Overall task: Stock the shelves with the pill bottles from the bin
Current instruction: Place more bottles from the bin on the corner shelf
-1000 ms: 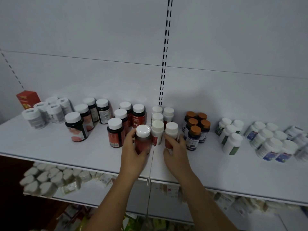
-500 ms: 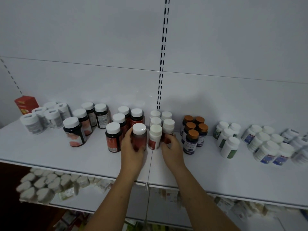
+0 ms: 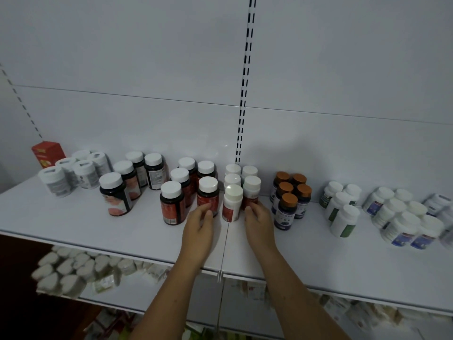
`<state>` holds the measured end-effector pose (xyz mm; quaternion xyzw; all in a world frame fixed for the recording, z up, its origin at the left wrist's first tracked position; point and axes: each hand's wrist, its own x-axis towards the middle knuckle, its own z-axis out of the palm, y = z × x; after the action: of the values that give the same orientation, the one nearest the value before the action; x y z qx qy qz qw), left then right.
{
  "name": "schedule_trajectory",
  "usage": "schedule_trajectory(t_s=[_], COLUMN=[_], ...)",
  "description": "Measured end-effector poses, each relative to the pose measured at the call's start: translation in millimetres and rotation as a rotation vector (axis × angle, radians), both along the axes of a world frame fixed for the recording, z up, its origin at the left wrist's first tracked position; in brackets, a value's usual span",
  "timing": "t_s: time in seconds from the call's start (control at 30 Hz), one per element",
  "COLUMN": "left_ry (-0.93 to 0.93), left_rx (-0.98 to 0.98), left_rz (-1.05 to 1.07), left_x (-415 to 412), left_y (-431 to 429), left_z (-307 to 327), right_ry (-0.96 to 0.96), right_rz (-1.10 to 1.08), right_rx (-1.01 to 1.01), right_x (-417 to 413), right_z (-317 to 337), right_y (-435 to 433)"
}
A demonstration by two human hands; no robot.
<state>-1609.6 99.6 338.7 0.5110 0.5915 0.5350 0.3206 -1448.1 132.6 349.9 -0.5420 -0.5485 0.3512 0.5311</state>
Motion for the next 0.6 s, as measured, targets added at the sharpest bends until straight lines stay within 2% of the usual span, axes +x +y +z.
schedule_trajectory(t_s=[0.13,0.37,0.6], left_ry=[-0.020,-0.040,-0.050], left_rx=[-0.066,-0.090,-0.057], left_rz=[-0.076,-0.090,-0.092], left_x=[-6,-12,-14], left_y=[13,22,24], left_z=[-1,5,0], right_ry=[-0.001,0.034,0.019], right_rz=[-0.015,-0.021,-0.031], right_rx=[-0.018,-0.048,-0.045], right_x=[0,1,2], right_z=[-2,-11,-17], right_y=[2,5,7])
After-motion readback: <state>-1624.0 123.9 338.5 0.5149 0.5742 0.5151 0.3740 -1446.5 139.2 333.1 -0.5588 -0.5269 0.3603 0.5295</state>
